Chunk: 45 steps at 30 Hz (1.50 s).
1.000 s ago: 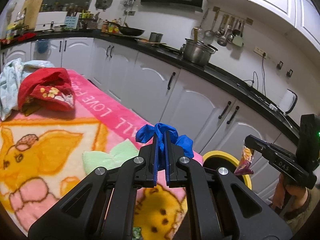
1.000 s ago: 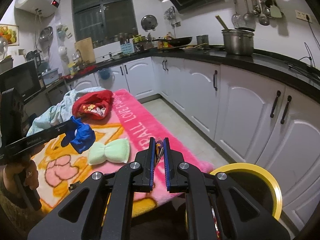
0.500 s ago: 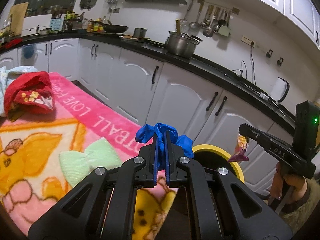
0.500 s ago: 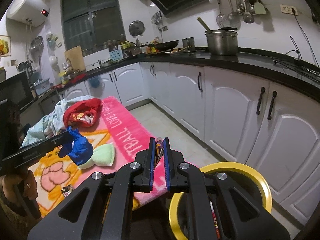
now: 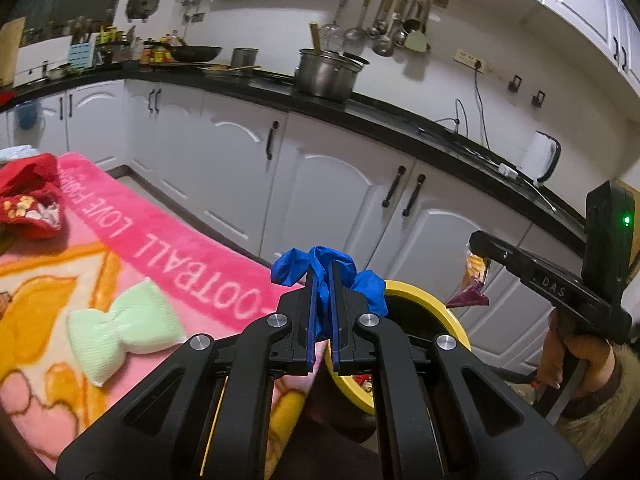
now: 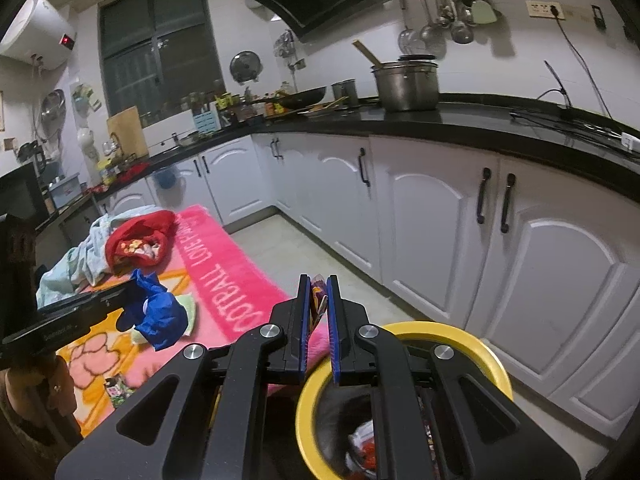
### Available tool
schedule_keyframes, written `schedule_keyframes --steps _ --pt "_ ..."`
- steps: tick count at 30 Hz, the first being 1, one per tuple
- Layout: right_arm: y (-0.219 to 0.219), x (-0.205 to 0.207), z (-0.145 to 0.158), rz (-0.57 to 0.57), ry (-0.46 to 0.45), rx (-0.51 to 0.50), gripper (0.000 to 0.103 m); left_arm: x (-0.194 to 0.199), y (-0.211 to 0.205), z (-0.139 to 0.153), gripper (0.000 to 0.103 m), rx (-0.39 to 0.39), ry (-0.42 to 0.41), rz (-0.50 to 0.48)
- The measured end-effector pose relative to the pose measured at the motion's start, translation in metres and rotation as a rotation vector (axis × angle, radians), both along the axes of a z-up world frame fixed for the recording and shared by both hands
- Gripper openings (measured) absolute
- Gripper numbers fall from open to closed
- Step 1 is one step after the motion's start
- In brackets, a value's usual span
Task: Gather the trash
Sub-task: 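Carry the blue glove and small wrapper over the yellow bin with both tools, then open both tools to drop the glove and wrapper into the bin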
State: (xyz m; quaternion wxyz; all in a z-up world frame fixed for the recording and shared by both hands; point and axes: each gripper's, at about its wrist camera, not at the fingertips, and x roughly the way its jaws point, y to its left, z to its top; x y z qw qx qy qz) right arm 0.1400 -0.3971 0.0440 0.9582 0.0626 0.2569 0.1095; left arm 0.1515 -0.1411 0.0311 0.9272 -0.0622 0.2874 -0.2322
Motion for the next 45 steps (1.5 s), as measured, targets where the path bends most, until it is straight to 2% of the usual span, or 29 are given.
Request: schedule_keyframes --steps 24,37,45 --pt "-0.067 -0.009 -0.031 -0.131 0.029 -0.043 0.008 0.005 -0.086 -0.038 0.002 0.065 0.054 -0.151" --pt "-0.089 -0.012 -0.049 -0.169 0.036 -0.080 0.008 0.010 -0.117 -0.063 0.002 0.102 0.100 -0.197" --pt "-0.097 -0.012 -0.067 -0.168 0.064 -0.100 0.008 0.018 -0.131 -0.081 0.002 0.122 0.156 -0.208"
